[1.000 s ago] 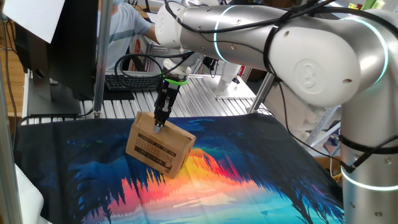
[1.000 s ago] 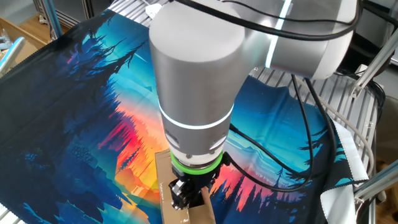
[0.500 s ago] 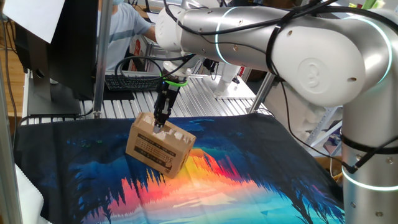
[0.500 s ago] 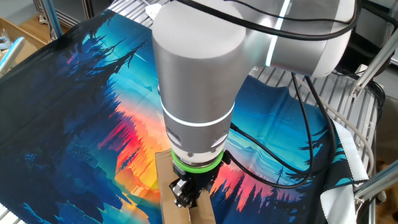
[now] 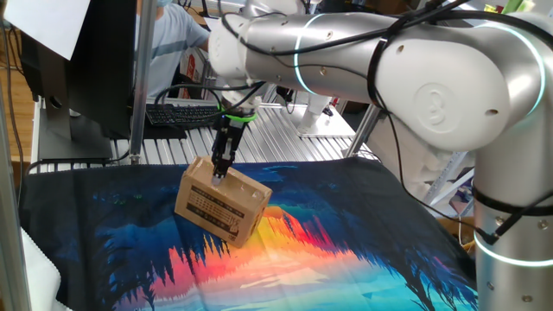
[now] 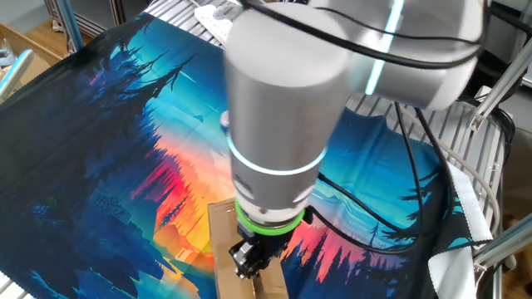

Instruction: Cover the box

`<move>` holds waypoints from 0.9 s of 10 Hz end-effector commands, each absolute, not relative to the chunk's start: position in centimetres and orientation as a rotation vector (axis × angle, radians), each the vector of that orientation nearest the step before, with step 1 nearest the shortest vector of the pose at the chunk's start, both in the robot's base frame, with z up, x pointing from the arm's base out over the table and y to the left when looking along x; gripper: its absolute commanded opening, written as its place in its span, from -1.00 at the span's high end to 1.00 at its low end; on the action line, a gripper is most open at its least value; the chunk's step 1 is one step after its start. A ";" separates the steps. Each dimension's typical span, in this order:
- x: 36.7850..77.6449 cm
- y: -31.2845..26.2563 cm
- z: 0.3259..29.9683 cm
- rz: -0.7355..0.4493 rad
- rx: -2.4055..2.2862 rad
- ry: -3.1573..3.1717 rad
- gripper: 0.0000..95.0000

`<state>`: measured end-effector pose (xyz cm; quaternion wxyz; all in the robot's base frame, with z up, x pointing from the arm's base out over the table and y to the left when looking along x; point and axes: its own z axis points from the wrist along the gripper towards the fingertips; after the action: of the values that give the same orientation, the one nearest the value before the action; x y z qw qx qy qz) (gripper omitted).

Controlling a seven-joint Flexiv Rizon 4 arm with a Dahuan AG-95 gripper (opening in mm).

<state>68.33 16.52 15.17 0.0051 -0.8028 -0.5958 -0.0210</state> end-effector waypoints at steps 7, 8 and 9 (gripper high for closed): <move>68.2 16.8 16.3 -0.129 -2.403 -1.939 -0.20; 68.4 17.3 16.7 -0.109 -2.403 -1.959 -0.20; 68.4 17.4 16.8 -0.106 -2.388 -1.986 -0.60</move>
<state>68.00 17.09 16.84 0.0194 -0.7733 -0.6324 -0.0397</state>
